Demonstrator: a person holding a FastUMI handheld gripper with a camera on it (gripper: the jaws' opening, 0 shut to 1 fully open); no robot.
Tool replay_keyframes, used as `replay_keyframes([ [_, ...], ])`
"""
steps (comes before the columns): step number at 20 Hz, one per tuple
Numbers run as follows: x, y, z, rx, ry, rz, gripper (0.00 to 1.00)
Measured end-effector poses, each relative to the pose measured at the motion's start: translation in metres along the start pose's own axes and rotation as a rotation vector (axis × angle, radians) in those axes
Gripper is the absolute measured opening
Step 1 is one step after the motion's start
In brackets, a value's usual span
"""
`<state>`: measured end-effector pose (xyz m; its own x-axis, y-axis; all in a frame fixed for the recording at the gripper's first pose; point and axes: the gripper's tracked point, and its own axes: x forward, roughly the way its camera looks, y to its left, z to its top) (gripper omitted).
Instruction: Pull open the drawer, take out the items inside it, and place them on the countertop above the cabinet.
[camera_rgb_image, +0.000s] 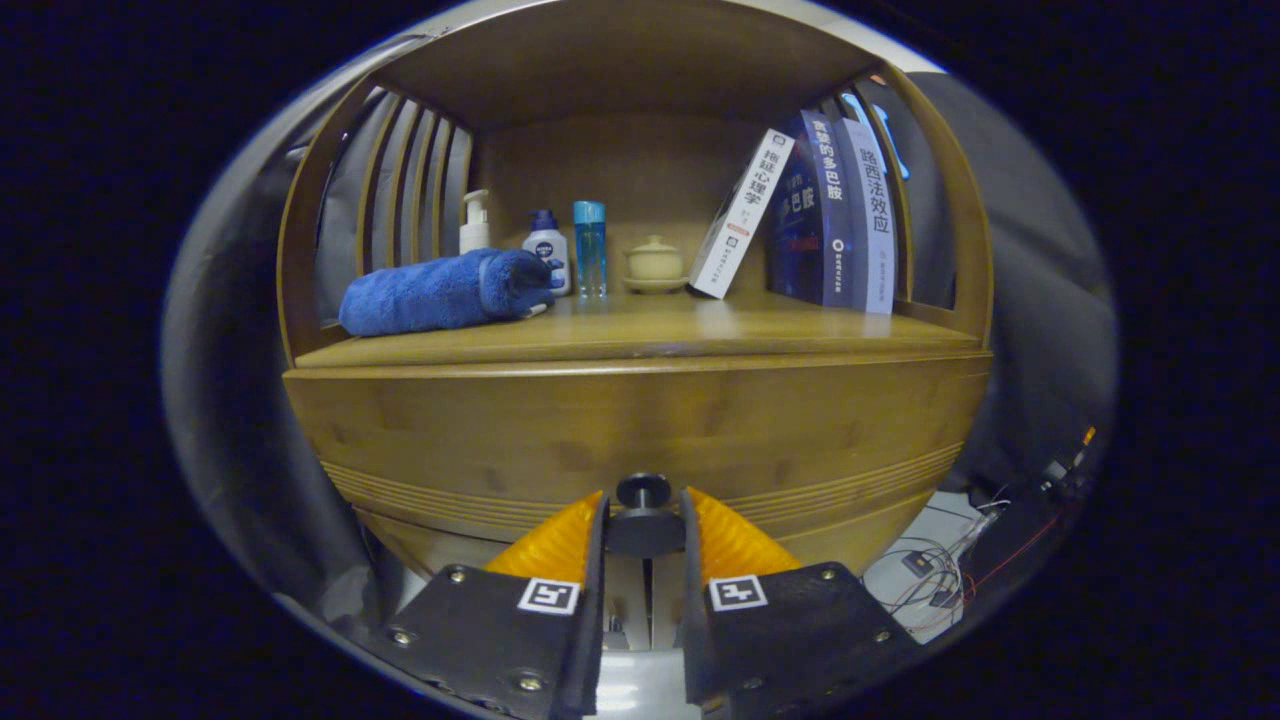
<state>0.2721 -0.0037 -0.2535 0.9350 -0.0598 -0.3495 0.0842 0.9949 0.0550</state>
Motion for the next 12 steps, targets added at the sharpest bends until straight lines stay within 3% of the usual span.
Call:
replay_keyframes([
  [12,-0.062,-0.004,-0.019,0.071,0.007,-0.033,0.33],
])
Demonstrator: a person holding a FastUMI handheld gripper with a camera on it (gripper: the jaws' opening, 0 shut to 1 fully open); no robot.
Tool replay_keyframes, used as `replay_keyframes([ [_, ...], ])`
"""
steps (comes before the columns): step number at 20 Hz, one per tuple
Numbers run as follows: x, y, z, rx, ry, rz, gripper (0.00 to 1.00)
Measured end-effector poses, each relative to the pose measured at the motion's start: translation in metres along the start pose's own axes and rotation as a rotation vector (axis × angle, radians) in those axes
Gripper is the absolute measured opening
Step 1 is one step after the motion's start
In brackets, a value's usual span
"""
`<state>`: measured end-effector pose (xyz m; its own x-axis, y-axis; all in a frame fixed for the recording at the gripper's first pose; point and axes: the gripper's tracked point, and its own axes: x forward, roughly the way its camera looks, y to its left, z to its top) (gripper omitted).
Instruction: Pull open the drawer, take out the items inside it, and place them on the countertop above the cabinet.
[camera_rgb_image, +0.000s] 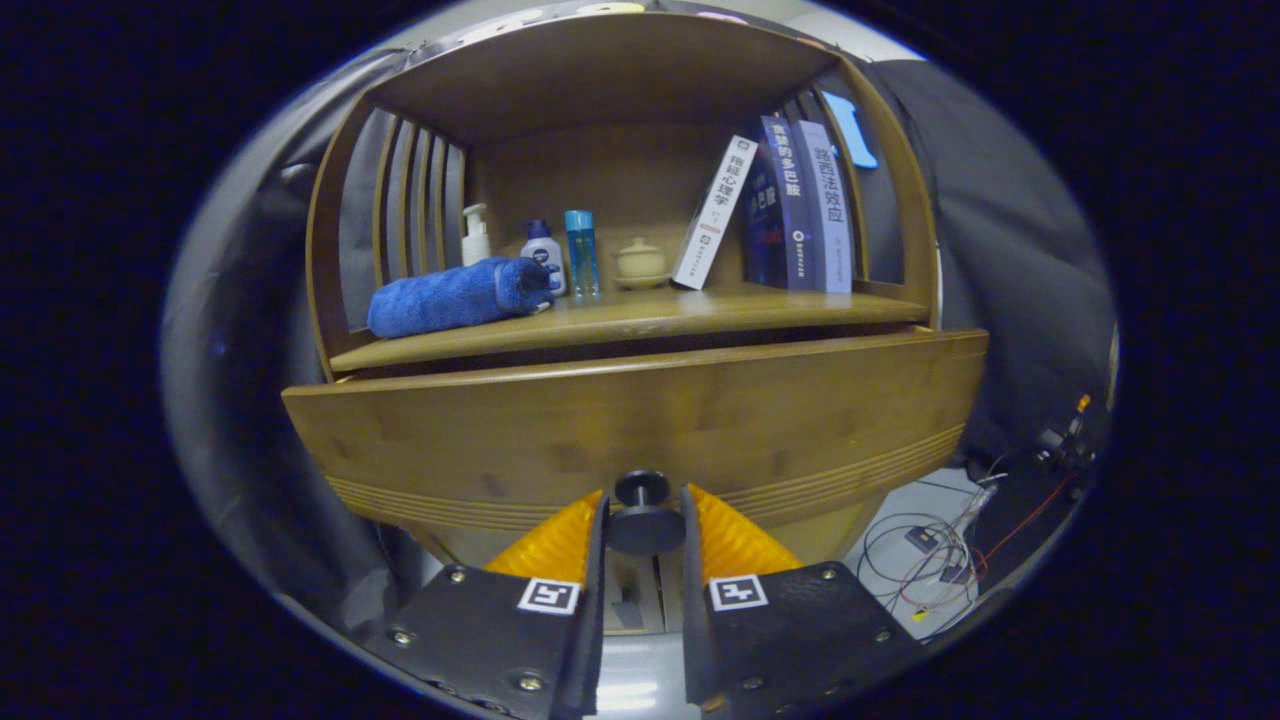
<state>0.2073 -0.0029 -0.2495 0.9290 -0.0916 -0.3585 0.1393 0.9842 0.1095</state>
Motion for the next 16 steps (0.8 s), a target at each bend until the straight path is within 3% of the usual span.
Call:
replay_keyframes([
  [16,-0.091,-0.011,-0.034,0.060,0.054,-0.060,0.33],
])
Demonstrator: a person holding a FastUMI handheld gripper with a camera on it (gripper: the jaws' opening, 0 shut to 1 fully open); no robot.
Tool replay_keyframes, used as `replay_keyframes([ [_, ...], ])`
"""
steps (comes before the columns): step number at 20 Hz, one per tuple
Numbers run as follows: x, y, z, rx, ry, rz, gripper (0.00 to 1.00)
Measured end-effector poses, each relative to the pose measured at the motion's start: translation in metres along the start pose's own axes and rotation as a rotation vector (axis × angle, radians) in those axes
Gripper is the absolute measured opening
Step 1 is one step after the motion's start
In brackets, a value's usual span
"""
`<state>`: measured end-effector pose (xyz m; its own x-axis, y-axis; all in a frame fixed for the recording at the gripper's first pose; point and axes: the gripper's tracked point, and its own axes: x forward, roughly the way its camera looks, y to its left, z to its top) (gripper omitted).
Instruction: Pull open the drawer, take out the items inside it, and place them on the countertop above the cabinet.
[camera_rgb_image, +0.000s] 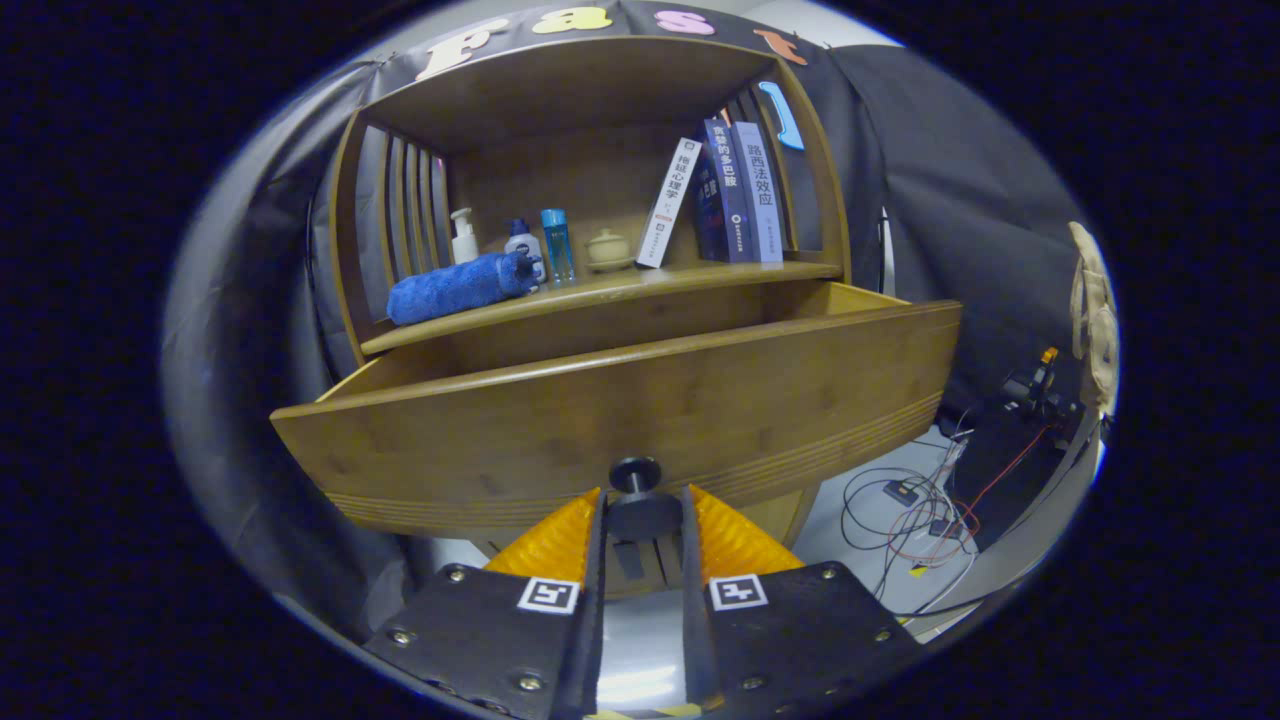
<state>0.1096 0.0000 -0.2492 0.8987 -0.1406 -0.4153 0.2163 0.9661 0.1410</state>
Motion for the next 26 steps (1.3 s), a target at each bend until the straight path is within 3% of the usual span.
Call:
replay_keyframes([
  [1,-0.033,0.020,-0.008,0.001,-0.004,0.142,0.33],
  [2,-0.022,0.007,-0.017,-0.029,0.022,0.098,0.17],
  [3,-0.038,0.002,-0.021,-0.031,0.020,0.112,0.01],
  [7,-0.052,-0.021,-0.024,-0.012,-0.018,0.049,0.01],
  [17,-0.055,-0.016,0.011,-0.038,-0.060,0.027,0.01],
  [25,-0.033,0.007,0.096,-0.107,-0.084,0.048,0.01],
  [26,-0.025,0.014,0.108,-0.115,-0.092,0.061,0.08],
])
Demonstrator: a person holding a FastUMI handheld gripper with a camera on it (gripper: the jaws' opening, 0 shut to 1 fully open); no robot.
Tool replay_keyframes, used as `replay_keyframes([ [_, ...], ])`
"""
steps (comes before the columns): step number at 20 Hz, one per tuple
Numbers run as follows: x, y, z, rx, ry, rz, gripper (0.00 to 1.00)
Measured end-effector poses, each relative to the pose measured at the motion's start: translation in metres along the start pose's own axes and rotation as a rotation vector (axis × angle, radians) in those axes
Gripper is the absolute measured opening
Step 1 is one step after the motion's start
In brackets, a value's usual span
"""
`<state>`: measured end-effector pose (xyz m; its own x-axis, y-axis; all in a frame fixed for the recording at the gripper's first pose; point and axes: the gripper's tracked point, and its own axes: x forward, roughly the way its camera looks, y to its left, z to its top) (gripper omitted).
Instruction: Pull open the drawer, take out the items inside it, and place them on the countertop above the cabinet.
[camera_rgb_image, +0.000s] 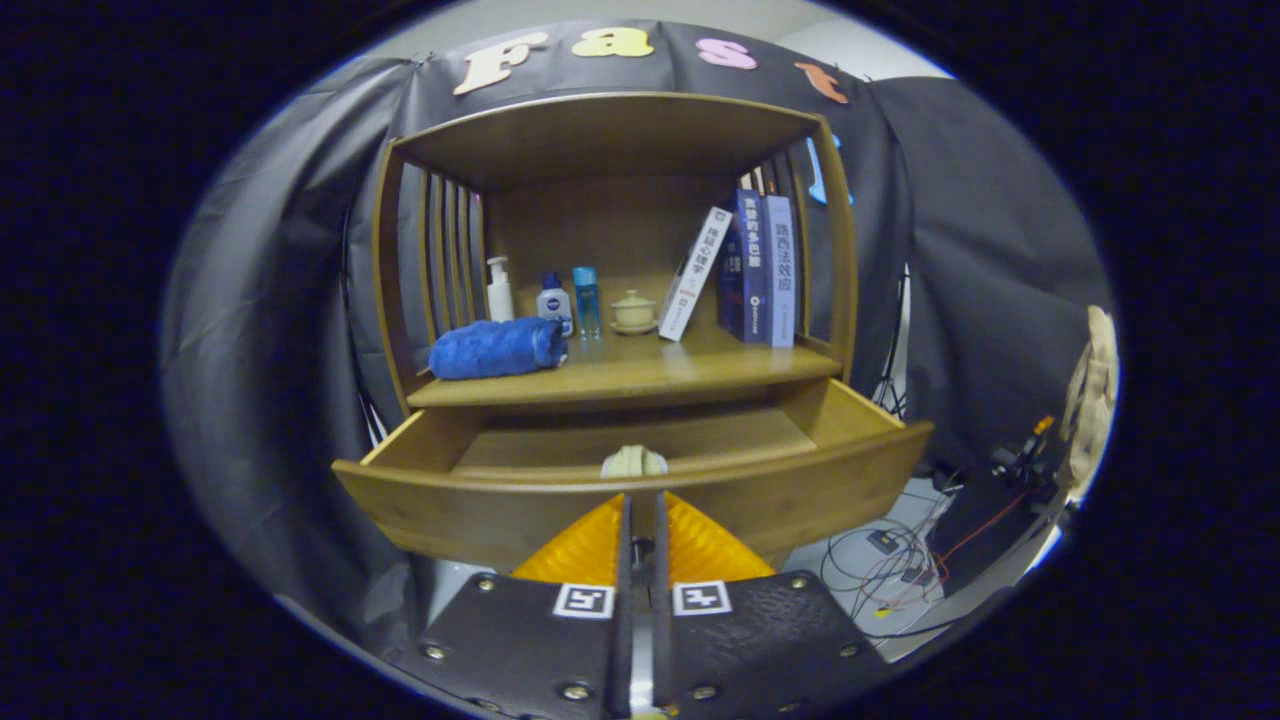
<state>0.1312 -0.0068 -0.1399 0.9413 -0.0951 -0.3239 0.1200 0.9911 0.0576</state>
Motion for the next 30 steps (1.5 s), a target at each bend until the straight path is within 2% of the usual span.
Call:
replay_keyframes([
  [3,0.028,0.009,0.019,-0.005,0.034,0.012,0.23],
  [4,0.038,0.010,0.023,-0.013,0.056,0.008,0.25],
  [9,0.100,0.022,0.013,-0.020,0.244,0.034,0.25],
  [16,0.160,0.019,-0.050,-0.086,0.550,0.004,0.25],
  [20,0.164,0.020,-0.043,-0.055,0.562,-0.001,0.25],
  [23,0.171,0.022,-0.055,-0.069,0.575,0.038,0.25],
  [25,0.169,0.023,-0.075,-0.080,0.640,0.022,0.25],
  [26,0.173,0.023,-0.068,-0.071,0.588,0.016,0.25],
  [28,0.174,0.018,-0.069,-0.095,0.587,-0.009,0.26],
  [30,0.165,0.015,-0.070,-0.106,0.587,-0.011,0.14],
])
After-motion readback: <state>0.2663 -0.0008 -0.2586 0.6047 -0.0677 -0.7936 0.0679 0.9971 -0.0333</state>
